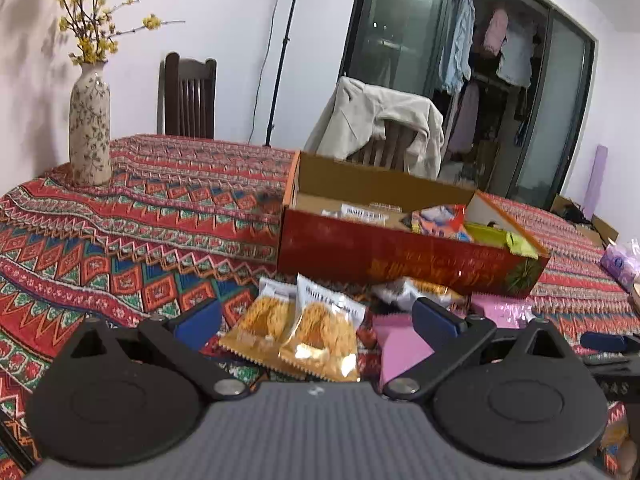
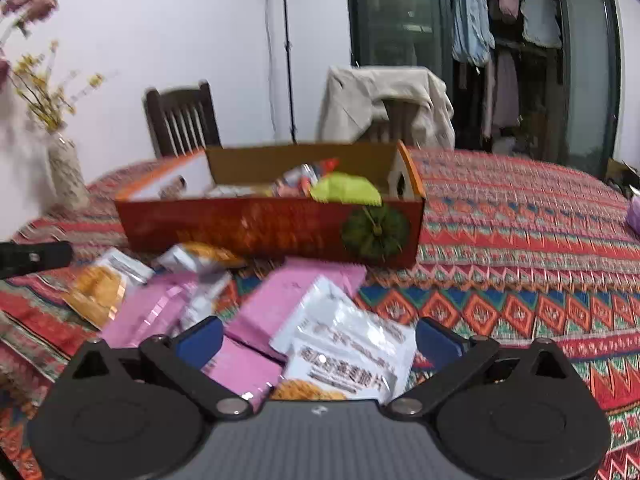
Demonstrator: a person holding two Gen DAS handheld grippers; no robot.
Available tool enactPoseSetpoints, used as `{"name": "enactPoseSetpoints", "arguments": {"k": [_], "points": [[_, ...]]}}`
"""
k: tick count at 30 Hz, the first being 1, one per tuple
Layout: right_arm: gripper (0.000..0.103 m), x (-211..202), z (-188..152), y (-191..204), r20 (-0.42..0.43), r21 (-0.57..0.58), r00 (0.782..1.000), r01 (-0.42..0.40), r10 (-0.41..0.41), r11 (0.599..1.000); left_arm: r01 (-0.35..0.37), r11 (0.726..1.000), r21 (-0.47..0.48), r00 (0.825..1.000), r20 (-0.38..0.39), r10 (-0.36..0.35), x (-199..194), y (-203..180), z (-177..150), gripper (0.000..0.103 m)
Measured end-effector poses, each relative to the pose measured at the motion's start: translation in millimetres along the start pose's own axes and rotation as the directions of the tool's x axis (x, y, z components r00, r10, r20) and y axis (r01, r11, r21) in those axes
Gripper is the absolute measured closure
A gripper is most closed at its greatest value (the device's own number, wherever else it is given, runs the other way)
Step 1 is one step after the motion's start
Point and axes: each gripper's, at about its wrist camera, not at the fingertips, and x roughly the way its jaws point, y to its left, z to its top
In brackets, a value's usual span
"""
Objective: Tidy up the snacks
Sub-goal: 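Move both grippers back from the box to the snack pile, then close the right gripper on a white printed packet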
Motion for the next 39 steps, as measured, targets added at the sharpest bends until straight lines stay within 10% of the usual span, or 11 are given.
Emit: {"name": "enactPoseSetpoints", "arguments": {"k": [18,27,29,33,39], "points": [[0.018,24.5,-6.6,-14.2,-0.055,0.054,0.998,-0.021,0.024,0.998,-0.003,1.0,-0.012,1.0,-0.022,0.003,2.2,1.9,-6.8,0.0],[0.055,12.3,0.1,-16.9,-0.004,0.056,0.999,-0.042,0.043,0.998,-0.013,1.0,-0.013,1.0,-0.014,0.013,-3.0,1.7,-6.5,0.0],[0.054,12.2,3.9,-18.1,0.006,0.055,0.999,-0.038,0.038,0.998,-0.016,1.0,-0.015,1.0,-0.011,0.016,-4.5,1.8,-6.2,0.0],[0.013,19.3,12.0,-20.5,0.0,0.017,1.0,-0.007,0.007,1.0,-0.022,1.0,-0.014,1.0,-0.008,0.021,-7.0,1.6,-5.2,0.0],[0.013,48.4,21.7,-36.1,-0.046,0.051,0.999,-0.005,0.007,0.999,-0.026,1.0,-0.018,1.0,-0.008,0.026,-7.3,1.4,-5.7,0.0]]}}
